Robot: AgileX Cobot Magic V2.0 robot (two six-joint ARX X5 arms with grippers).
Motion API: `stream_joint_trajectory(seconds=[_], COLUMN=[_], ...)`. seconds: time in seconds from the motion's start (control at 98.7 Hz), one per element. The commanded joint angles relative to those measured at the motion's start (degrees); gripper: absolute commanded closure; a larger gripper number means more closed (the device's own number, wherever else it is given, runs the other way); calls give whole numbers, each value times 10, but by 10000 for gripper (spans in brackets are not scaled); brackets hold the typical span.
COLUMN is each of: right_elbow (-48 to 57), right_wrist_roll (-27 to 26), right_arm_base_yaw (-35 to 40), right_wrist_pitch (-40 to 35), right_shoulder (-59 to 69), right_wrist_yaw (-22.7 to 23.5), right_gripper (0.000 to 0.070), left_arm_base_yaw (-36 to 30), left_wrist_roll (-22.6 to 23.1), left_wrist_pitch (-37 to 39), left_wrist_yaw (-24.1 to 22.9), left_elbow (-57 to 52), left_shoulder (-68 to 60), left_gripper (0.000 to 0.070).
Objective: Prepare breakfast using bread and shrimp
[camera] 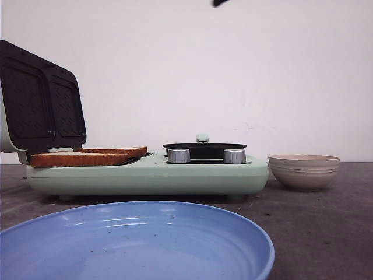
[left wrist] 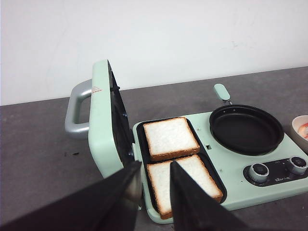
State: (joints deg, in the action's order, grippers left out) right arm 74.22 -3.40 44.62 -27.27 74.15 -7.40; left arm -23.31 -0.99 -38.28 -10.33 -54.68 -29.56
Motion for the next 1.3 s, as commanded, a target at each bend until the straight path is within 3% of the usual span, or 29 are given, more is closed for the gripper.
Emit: stream_joint_trajectory(seconds=[0.0,0.324,0.588,0.821,1.014,1.227,1.287], right_elbow=[-30,-229,-349,-394,-394,-394,-394], right_wrist_roll=[-22,-76,-121,-157,-158,-158,-159], right_arm_base_yaw=[2,0,0,0,0,0,0], right_wrist_pitch=[14,72,75,31,-15,-37,-42], right_shoulder=[-26,-197,-338,-431,-476,-493,-493], right_wrist_yaw=[4,14,0,-17,-36,-46,-46], right_gripper=[289,289,290,290,290,290,290], left_arm_base_yaw=[-2,-2,-2,-2,-2,-2,-2], left_wrist_roll=[-2,-17,-16,-16,-18,-105,-121], left_wrist_pitch=[7,6,6,-3,-12,-6,-2], left_wrist_yaw=[-2,-2,-2,-2,-2,-1,-2], left_elbow=[-6,-6,-6,-6,-6,-6,-6], left_shoulder=[-2,-2,-2,-2,-2,-2,-3], left_gripper=[620,620,620,620,620,617,580])
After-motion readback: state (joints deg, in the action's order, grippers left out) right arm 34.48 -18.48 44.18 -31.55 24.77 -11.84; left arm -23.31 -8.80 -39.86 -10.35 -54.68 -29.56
